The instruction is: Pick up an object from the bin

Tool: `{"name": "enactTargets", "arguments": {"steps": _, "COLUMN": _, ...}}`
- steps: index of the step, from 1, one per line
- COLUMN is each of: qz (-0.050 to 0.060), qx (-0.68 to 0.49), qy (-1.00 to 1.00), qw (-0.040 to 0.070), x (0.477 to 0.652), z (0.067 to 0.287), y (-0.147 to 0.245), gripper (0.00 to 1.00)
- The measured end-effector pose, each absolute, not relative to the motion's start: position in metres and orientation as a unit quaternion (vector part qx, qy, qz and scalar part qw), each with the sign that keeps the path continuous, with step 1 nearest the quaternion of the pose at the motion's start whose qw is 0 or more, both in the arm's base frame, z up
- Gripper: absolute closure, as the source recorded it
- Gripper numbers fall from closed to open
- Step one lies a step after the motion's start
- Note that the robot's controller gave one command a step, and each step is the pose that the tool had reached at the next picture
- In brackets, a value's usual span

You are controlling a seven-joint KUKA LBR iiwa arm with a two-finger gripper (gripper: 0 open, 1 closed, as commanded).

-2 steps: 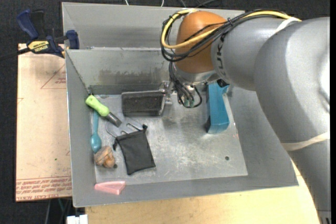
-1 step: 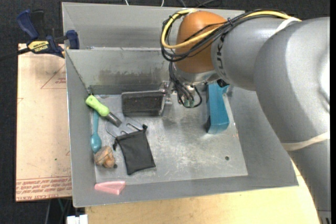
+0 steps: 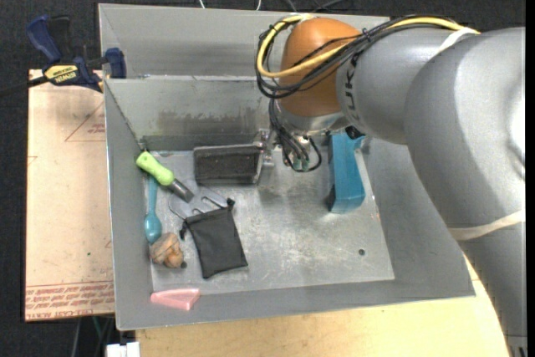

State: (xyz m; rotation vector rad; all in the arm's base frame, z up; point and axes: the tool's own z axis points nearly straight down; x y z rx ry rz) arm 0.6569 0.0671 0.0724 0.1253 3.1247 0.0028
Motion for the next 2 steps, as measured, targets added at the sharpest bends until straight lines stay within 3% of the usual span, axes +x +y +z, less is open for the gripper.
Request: {"name": "enactTargets", "arguments": {"steps": 2, "qz": 0.001, "qx": 0.04, "qy": 0.999, "qw": 0.007, "x": 0.6569, "z": 0.0724, "y": 0.0671, "gripper": 1.0}}
